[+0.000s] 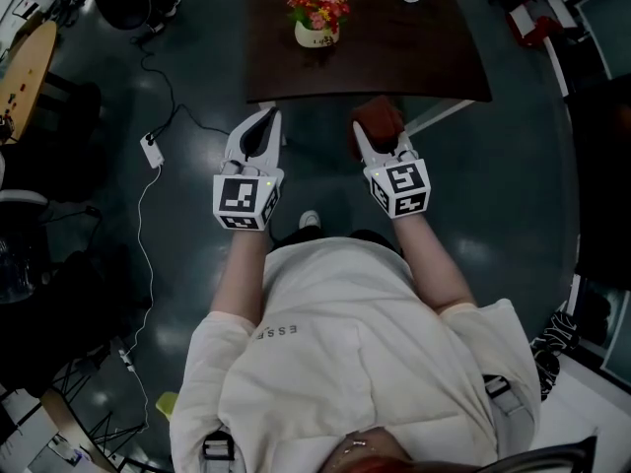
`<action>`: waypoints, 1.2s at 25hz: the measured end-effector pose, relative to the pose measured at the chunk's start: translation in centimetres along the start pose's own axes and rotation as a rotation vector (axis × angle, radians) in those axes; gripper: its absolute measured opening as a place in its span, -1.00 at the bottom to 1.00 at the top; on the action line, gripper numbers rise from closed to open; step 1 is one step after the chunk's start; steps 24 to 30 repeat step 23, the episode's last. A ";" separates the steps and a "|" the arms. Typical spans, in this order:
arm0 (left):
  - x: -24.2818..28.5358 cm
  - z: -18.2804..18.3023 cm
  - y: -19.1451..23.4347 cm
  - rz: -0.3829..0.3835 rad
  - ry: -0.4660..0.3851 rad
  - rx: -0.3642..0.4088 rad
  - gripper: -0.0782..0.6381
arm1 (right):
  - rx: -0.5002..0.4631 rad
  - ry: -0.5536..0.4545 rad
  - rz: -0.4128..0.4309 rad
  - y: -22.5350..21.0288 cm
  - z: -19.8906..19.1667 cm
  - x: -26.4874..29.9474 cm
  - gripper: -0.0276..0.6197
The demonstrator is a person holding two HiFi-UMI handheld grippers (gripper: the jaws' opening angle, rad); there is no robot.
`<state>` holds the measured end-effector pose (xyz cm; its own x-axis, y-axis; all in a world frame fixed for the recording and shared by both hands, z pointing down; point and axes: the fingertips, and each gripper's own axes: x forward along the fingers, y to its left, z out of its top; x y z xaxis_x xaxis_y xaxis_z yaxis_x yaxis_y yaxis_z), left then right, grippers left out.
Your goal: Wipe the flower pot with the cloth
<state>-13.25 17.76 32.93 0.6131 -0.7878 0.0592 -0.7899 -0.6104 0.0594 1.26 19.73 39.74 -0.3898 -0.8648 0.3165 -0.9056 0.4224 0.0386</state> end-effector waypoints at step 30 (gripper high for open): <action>-1.5 1.3 -2.2 -0.002 -0.052 -0.003 -0.74 | -0.027 0.001 0.022 0.4 -0.1 -1.9 -0.77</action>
